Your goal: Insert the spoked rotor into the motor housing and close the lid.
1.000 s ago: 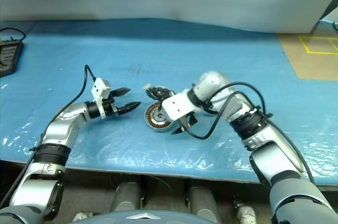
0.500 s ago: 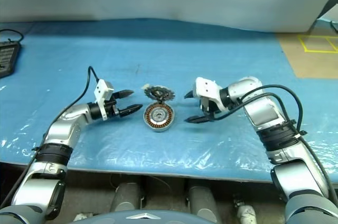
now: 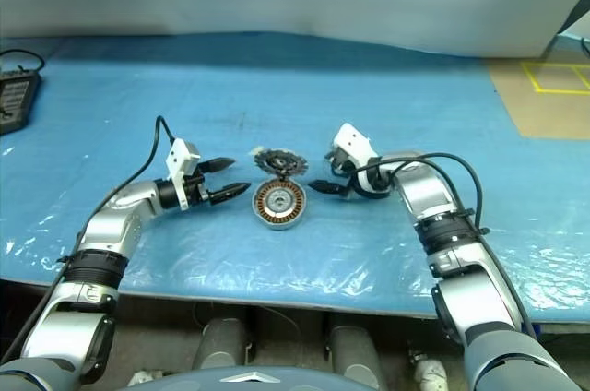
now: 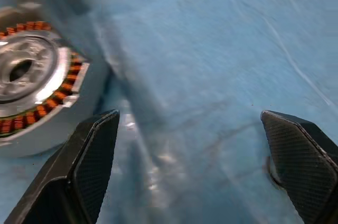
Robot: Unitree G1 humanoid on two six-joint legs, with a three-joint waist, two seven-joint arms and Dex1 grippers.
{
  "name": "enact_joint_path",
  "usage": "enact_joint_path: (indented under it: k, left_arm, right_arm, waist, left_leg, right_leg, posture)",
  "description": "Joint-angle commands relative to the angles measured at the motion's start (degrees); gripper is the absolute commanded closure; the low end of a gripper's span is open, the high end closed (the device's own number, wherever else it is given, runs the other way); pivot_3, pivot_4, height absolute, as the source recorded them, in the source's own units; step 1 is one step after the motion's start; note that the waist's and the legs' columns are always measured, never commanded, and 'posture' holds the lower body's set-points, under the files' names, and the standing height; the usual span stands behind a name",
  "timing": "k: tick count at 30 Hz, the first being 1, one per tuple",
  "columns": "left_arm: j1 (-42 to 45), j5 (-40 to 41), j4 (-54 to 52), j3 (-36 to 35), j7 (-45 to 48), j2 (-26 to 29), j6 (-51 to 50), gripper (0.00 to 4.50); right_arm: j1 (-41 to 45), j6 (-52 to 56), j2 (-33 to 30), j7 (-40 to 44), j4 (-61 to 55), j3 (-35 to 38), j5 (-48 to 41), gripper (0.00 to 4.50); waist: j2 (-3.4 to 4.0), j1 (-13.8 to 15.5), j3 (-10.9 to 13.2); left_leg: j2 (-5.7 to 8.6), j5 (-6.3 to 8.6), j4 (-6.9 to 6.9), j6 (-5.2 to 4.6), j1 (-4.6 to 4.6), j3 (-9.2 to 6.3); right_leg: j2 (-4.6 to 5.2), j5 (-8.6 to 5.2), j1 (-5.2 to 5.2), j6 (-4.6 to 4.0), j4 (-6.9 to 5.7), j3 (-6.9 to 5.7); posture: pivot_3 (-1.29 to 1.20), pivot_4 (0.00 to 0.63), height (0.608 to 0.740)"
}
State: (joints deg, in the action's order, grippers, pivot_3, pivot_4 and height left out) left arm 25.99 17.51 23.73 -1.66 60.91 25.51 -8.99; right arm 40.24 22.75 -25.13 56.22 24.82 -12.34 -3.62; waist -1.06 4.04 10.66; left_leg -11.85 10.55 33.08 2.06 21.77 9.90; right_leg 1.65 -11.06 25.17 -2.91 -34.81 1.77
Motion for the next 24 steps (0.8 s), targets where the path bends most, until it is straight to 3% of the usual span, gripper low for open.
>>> enact_joint_path:
  k: [1, 16, 24]
  left_arm:
    - [0.1, -0.5, -1.1, 0.3, -0.1, 0.4, 1.1, 0.0]
    - [0.2, -0.8, -0.9, 0.6, -0.3, 0.4, 1.5, 0.0]
    - [0.5, -1.0, -0.5, 0.7, -0.2, 0.3, 1.7, 0.0]
  right_arm:
    - [2.1, -2.4, 0.8, -2.1, 3.6, 1.3, 0.4, 0.03]
    - [2.2, -4.9, -1.0, -2.5, 8.8, 2.2, 1.1, 0.03]
    - [1.7, -5.0, -0.8, -2.8, 10.5, 2.0, 1.3, 2.66]
  waist:
    - [0.0, 0.0, 0.0]
    - [0.0, 0.0, 0.0]
    - [0.0, 0.0, 0.0]
  left_leg:
    - [0.0, 0.0, 0.0, 0.0, 0.0, 0.0]
    - [0.0, -0.01, 0.0, 0.0, 0.01, 0.01]
    - [0.0, 0.0, 0.0, 0.0, 0.01, 0.01]
  right_leg:
    - [0.0, 0.0, 0.0, 0.0, 0.0, 0.0]
    - [0.03, 0.0, -0.03, 0.0, 0.0, -0.03]
    - [0.03, -0.01, -0.03, 0.0, 0.02, -0.04]
  posture:
    - [0.0, 0.15, 0.74]
    - [0.0, 0.15, 0.74]
    - [0.0, 0.15, 0.74]
